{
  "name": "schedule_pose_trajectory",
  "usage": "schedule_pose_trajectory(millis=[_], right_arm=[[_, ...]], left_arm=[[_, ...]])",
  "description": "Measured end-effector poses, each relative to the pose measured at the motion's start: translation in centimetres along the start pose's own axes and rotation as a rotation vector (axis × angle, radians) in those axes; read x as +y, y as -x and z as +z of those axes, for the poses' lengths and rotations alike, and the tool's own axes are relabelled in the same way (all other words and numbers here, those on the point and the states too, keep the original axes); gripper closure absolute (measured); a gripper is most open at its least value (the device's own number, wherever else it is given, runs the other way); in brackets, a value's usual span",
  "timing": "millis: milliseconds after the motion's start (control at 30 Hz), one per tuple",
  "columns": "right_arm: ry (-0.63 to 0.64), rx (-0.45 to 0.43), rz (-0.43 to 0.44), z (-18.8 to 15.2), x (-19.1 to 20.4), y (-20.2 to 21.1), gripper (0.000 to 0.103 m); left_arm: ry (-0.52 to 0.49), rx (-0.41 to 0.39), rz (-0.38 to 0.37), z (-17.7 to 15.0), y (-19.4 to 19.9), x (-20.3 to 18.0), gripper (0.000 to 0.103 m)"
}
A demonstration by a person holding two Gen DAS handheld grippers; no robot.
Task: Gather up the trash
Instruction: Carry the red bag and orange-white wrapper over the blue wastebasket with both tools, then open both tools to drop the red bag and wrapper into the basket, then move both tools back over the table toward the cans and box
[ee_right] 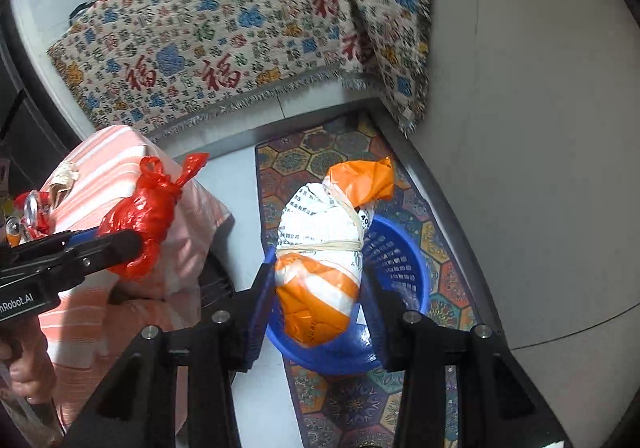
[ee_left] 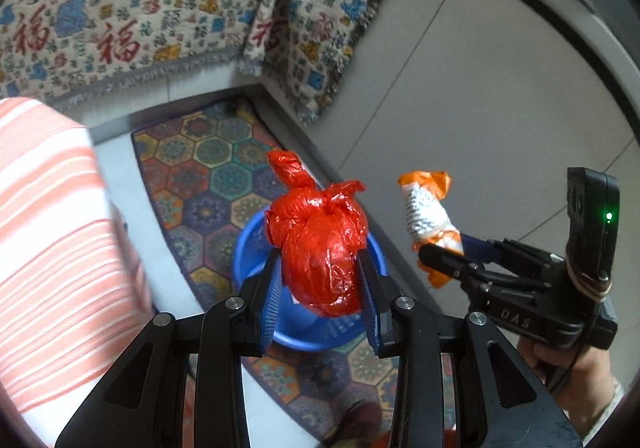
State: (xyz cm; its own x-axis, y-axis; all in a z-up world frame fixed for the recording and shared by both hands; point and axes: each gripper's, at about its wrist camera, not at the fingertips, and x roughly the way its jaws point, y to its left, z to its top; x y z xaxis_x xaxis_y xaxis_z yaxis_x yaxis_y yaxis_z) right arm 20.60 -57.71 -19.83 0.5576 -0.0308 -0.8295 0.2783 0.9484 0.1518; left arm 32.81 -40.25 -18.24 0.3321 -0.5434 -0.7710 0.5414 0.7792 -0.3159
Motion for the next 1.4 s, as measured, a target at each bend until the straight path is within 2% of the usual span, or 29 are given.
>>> schedule_pose_trajectory(millis=[233, 567, 667, 733, 800, 833, 933, 1067, 1200, 1333, 1400], right_arm=[[-0.001, 0.038, -0.008, -0.1, -2.1, -2.6, 0.06], [0.023, 0.087, -0.024, -0.7, -2.7, -5.5, 0.059], [0.024, 0.08, -0.036, -0.7, -2.8, -6.0, 0.057], [0.023, 0.067, -0.043, -0.7, -3.0, -6.2, 0.056], [0.029, 0.067, -0.041, -0.7, -3.0, -6.3, 0.053], [0.034, 0.064, -0.045, -0.7, -2.9, -6.3, 0.05], [0.045, 0.052, -0.053, -0.6, -2.8, -5.9, 0.049], [0.047, 0.001, -0.071, -0.2, -2.5, -4.2, 0.049], [0.1, -0.114, -0.101, 0.4, -0.6, -0.7, 0.049], [0.158, -0.213, -0.105, 0.7, 2.4, 2.9, 0.045], [0.192, -0.258, -0.103, 0.5, 4.7, 4.7, 0.044]], left_arm=[[0.031, 0.047, -0.011, 0.4, -4.3, -0.3, 0.067], [0.052, 0.097, -0.054, 1.3, -8.1, -0.4, 0.065], [0.038, 0.1, -0.055, 1.5, -8.9, -0.7, 0.059], [0.033, 0.099, -0.058, 1.5, -9.1, -0.8, 0.049], [0.025, 0.096, -0.056, 1.5, -9.2, -0.9, 0.044], [0.023, 0.094, -0.053, 1.5, -9.1, -0.9, 0.042], [0.031, 0.09, -0.051, 1.5, -8.6, -0.7, 0.041], [0.057, 0.07, -0.064, 1.3, -5.6, -0.2, 0.04], [0.013, 0.015, -0.031, -0.1, 1.0, 0.0, 0.029], [0.011, -0.048, 0.016, -3.7, 8.9, 2.2, 0.018], [0.04, -0.051, 0.068, -6.5, 12.2, 4.9, 0.018]])
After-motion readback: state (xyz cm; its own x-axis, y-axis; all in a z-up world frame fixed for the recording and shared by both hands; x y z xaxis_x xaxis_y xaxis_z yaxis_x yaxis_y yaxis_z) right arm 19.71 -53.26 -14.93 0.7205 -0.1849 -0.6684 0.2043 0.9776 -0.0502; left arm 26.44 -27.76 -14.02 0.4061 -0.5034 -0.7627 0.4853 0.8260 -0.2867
